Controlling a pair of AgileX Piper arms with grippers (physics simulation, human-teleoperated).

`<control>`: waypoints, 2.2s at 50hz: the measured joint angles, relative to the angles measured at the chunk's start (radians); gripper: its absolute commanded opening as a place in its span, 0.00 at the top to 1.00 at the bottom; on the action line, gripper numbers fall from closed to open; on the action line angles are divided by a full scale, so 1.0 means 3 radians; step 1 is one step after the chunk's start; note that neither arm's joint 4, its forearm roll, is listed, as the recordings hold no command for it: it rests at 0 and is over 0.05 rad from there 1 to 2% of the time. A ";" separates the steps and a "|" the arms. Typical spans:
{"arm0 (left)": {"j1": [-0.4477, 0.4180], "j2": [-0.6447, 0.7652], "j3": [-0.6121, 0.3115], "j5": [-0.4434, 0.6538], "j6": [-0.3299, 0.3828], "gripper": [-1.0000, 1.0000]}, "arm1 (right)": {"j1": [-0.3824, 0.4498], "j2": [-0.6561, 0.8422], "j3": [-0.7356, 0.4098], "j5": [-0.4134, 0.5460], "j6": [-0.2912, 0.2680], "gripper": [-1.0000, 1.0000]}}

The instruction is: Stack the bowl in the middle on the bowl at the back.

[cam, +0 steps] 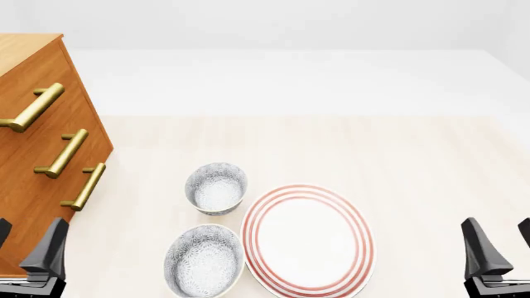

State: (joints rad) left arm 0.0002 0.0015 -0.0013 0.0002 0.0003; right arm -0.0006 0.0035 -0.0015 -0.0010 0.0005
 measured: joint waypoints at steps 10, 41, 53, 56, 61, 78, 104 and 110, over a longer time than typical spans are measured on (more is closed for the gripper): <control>0.0002 0.0010 -0.0005 -0.0002 0.0003 0.00 | -0.0008 0.0002 -0.0007 -0.0001 0.0013 0.00; -0.0146 0.0052 -0.0516 0.0424 -0.0297 0.00 | -0.0075 -0.0009 -0.0047 -0.0072 0.0084 0.00; -0.0382 0.0435 -0.1110 0.0965 -0.0428 0.00 | -0.0100 -0.0011 -0.0061 -0.0111 0.0126 0.00; -0.0481 0.0583 -0.1215 0.1104 -0.0431 0.00 | -0.0101 -0.0011 -0.0063 -0.0117 0.0133 0.00; -0.0635 0.0858 -0.1392 0.1324 -0.0474 0.00 | -0.0102 -0.0011 -0.0064 -0.0125 0.0141 0.00; -0.1066 0.1672 -0.2049 0.2123 -0.0764 0.00 | -0.0098 -0.0011 -0.0063 -0.0132 0.0159 0.00; -0.1742 0.1904 -0.2311 0.3061 -0.1331 0.00 | -0.0090 -0.0011 -0.0064 -0.0143 0.0130 0.00; -0.1903 0.1802 -0.2156 0.3131 -0.1489 0.00 | -0.0091 -0.0011 -0.0067 -0.0147 0.0123 0.00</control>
State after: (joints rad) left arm -0.5706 0.5420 -0.6482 0.9395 -0.4464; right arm -0.0279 0.0001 -0.0215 -0.0452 0.0375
